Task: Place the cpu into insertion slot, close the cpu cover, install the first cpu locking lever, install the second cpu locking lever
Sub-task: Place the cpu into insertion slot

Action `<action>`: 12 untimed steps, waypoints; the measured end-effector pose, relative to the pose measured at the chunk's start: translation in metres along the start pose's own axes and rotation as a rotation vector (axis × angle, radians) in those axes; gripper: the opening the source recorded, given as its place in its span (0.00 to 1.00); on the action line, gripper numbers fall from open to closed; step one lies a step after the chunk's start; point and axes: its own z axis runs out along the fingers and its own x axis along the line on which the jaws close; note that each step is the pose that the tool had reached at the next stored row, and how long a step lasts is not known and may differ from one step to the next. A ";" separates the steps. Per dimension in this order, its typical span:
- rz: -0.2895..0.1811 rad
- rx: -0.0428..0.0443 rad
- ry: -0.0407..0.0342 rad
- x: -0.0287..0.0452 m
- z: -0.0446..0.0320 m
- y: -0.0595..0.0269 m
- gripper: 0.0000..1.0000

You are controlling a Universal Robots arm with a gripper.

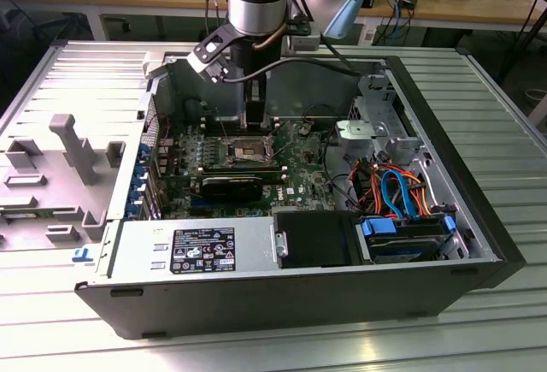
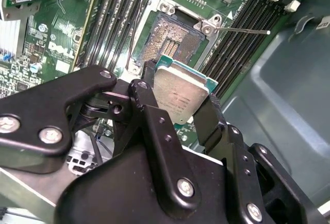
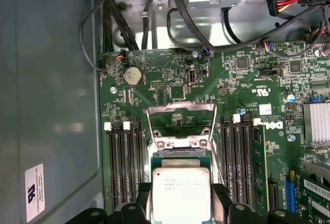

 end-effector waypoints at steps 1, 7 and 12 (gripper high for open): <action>0.012 -0.0001 0.0000 0.0000 0.0001 0.0000 0.55; 0.007 -0.0001 -0.0001 0.0000 0.0005 0.0000 0.55; -0.054 0.0009 0.0001 0.0000 0.0007 0.0000 0.55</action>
